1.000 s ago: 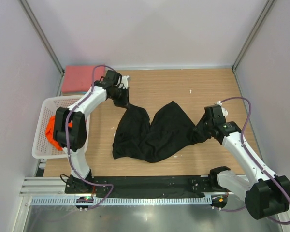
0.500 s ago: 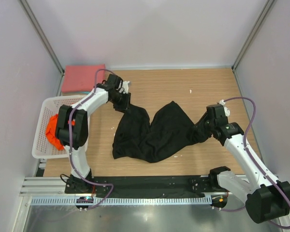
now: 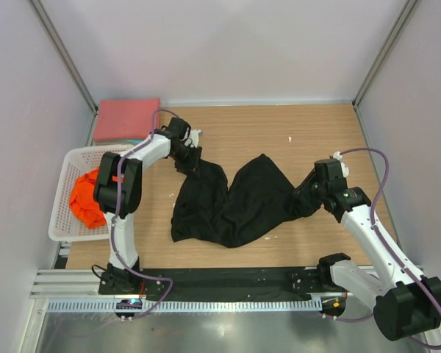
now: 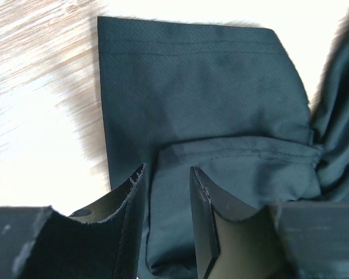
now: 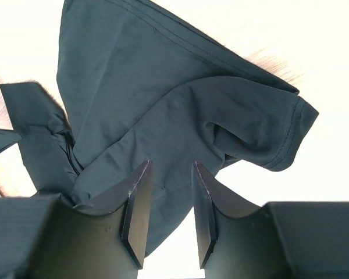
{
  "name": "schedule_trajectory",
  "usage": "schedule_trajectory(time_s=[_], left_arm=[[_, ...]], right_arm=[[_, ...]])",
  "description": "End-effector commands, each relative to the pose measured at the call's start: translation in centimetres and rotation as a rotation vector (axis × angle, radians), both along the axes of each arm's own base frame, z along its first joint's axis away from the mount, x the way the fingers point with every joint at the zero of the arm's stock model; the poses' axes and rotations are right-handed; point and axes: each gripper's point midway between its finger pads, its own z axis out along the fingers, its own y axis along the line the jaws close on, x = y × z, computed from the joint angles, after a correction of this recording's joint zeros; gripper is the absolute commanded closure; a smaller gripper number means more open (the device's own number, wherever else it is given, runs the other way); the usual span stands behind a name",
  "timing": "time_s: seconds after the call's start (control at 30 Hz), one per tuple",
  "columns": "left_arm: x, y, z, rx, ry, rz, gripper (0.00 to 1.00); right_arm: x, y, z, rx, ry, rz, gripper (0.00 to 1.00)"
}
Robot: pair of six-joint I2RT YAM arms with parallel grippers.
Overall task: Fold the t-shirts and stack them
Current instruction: Flatten the tshirt out
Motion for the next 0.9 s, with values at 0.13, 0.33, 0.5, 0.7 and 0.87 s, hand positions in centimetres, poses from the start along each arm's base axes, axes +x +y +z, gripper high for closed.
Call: schedule_trajectory(time_s=[0.13, 0.33, 0.5, 0.7, 0.87], left_arm=[[1.8, -0.9, -0.3, -0.022, -0.045, -0.043, 0.63], [1.6, -1.1, -0.5, -0.038, -0.035, -0.048, 0.70], [1.3, -1.1, 0.5, -0.040, -0.048, -0.050, 0.75], [1.1, -1.1, 1.5, -0.051, -0.069, -0.064, 0.75], [0.9, -1.5, 1.7, -0.071, -0.065, -0.077, 0.80]], right_arm=[[0.5, 0.0, 0.4, 0.000, -0.033, 0.008, 0.61], [0.3, -0.1, 0.3, -0.008, -0.031, 0.005, 0.61], [0.3, -0.1, -0.1, -0.005, -0.024, 0.007, 0.61], [0.4, 0.1, -0.3, 0.003, -0.020, 0.011, 0.61], [0.2, 0.1, -0.4, -0.001, -0.019, 0.012, 0.61]])
